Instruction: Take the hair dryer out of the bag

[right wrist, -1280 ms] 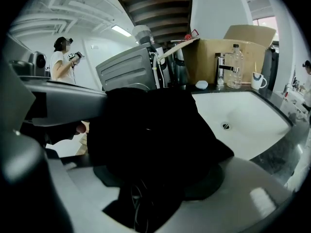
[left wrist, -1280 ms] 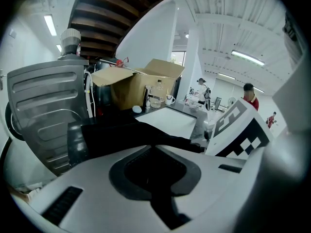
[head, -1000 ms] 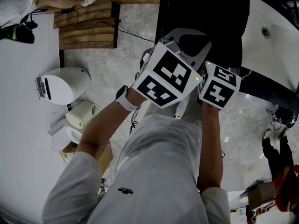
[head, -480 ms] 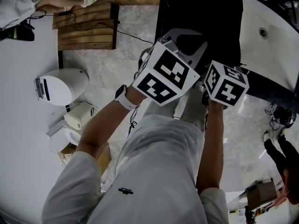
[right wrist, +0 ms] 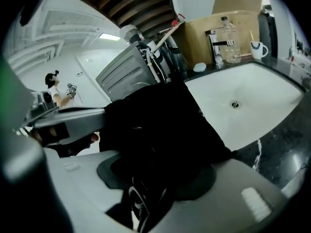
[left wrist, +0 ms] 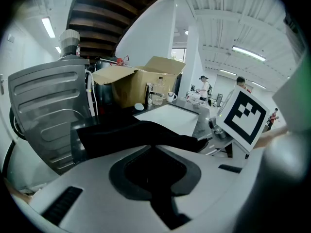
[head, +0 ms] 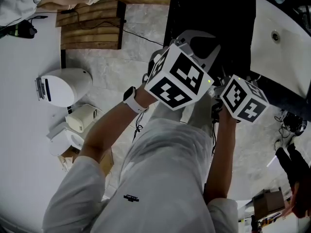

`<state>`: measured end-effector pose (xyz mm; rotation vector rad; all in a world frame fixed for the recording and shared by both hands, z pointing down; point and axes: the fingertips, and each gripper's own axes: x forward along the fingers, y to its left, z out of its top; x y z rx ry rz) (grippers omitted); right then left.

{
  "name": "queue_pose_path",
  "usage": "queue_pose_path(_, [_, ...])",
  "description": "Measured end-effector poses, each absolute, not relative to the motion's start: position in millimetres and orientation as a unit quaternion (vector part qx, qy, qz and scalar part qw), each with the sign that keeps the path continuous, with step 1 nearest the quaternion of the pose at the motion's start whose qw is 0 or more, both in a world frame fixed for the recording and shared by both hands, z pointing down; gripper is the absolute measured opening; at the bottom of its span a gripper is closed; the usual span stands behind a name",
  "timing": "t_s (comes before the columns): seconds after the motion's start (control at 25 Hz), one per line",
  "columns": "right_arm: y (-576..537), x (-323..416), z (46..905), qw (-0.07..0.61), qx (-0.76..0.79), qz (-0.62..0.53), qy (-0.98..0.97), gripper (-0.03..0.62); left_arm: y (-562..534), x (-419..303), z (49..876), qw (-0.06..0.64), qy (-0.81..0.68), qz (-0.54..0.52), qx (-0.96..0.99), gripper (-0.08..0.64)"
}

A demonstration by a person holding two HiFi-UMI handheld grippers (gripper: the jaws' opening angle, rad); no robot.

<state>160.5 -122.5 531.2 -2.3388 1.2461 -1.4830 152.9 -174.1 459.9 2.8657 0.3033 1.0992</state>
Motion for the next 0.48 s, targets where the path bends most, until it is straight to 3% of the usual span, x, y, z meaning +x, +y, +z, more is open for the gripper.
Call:
queue_pose_path(0.12, [-117.3, 159.6, 526.6, 0.083, -0.763, -0.497, 0.406, 0.212, -172.5, 155.3, 459.7, 0.024, 0.097, 0.356, 0.929, 0.026])
queue_pose_path(0.48, [-99.6, 142.1, 511.6, 0.089, -0.76, -0.486, 0.422, 0.212, -173.4, 154.7, 456.7, 0.006, 0.087, 0.358, 0.93, 0.026])
